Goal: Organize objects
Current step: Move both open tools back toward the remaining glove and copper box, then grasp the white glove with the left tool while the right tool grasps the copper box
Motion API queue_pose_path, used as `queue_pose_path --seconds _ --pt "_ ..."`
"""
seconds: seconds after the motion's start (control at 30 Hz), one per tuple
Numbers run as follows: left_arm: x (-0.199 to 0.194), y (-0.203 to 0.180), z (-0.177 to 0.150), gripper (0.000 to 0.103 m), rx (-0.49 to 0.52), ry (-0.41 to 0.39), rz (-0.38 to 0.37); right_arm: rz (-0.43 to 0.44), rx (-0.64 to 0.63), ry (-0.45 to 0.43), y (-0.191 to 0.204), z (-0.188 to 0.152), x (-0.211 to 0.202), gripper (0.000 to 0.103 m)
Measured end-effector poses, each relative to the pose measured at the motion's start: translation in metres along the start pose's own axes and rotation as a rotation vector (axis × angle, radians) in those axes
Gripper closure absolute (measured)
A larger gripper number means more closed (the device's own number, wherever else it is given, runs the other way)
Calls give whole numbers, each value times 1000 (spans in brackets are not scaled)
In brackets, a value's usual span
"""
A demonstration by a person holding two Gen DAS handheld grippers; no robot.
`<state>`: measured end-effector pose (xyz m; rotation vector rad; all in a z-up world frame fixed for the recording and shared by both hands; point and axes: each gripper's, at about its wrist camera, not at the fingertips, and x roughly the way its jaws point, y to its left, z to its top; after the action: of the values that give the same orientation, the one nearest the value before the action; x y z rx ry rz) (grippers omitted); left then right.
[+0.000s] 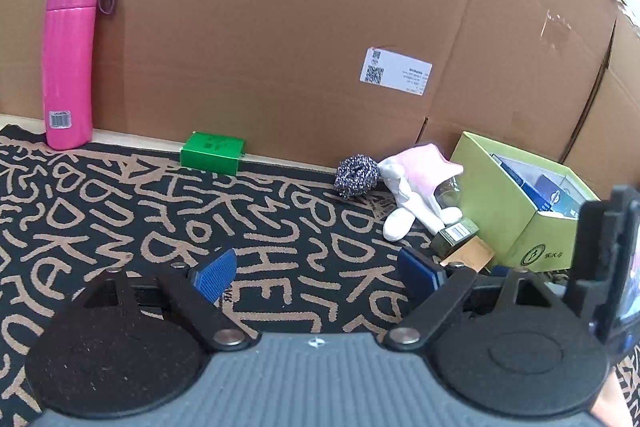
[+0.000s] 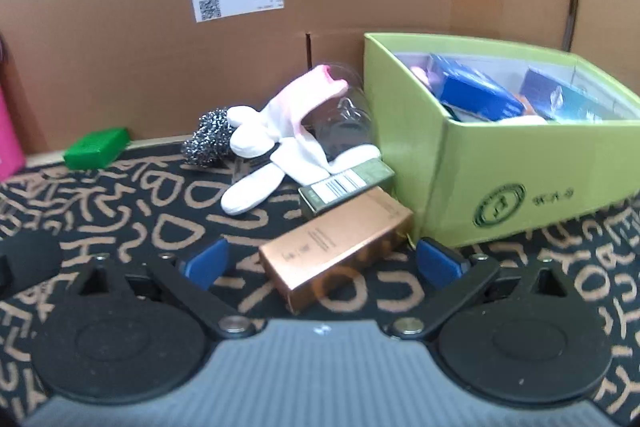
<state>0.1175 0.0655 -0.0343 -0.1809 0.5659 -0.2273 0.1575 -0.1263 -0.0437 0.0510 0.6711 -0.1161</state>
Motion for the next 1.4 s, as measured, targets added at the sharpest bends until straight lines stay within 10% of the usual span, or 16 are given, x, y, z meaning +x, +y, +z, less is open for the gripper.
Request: queue_pose_path --seconds 0.27,0.5,0.63,0.73,0.9,1.17,1.33,1.4 --pt "44 -25 10 17 59 38 -57 157 -15 -10 -63 -28 -40 73" --pt "106 -63 19 35 168 65 -85 170 -16 -10 -103 -41 -62 76" --pt "125 -69 20 63 208 108 -96 190 -57 -28 -99 -35 -60 57" --pt "119 -68 14 84 261 87 -90 219 -71 -33 -91 -25 -53 57" --pt "86 -46 2 91 220 106 -137 235 -113 -15 -78 -12 -32 69" --pt "0 -11 -36 90 183 148 -166 364 -139 38 -103 -38 -71 73" --pt "-4 -15 -32 28 119 75 -71 388 -146 45 -109 -48 -89 69" --pt "2 -25 -27 29 146 38 -43 378 -139 34 -106 -47 -89 66"
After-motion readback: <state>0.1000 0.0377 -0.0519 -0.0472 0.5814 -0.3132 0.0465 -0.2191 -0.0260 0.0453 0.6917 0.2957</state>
